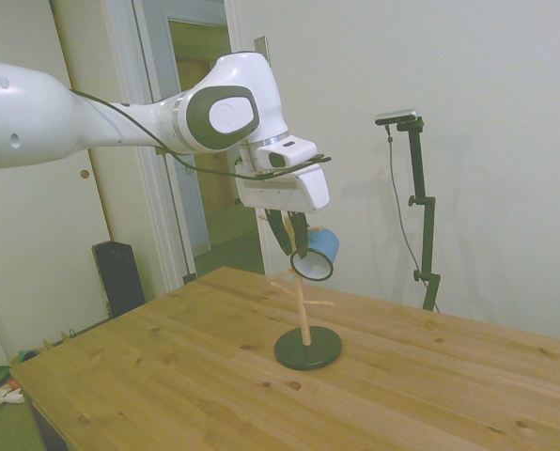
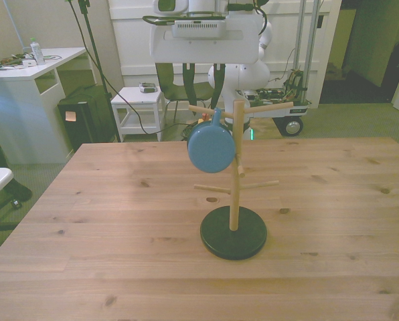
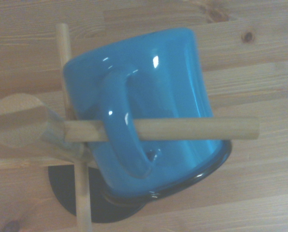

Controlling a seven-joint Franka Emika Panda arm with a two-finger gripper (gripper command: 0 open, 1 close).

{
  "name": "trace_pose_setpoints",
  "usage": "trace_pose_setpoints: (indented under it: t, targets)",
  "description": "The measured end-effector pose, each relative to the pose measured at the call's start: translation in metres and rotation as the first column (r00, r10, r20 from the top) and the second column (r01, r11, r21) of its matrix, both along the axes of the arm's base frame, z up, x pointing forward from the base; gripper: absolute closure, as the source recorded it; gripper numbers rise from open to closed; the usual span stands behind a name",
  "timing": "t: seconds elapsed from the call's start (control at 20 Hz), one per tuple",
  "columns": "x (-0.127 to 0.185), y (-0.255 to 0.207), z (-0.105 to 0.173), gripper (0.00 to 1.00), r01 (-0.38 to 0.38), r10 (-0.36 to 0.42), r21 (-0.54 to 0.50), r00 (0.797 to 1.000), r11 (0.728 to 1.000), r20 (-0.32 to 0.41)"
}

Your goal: Hang the mug

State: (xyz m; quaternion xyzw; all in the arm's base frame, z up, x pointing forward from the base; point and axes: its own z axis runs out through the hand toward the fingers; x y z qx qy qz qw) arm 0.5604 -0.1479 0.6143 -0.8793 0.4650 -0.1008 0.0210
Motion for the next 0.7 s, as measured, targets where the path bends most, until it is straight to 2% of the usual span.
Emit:
trace_pose_setpoints:
  t: [0.15,0.4,0.5,0.7]
  targets:
    - [-0.015,0.008,-0.001,0.0,-0.011,0.011,0.005,1.0,1.0,0.01]
    - [-0.067,0.049,-0.012,0.0,-0.067,0.067,0.003,0.998,0.998,0.023]
    - [-0.086,0.063,-0.031,0.0,-0.077,0.077,0.004,0.997,0.997,0.019]
    - [-0.112,0.077,-0.091,0.0,-0.084,0.084,0.019,0.996,0.996,-0.015]
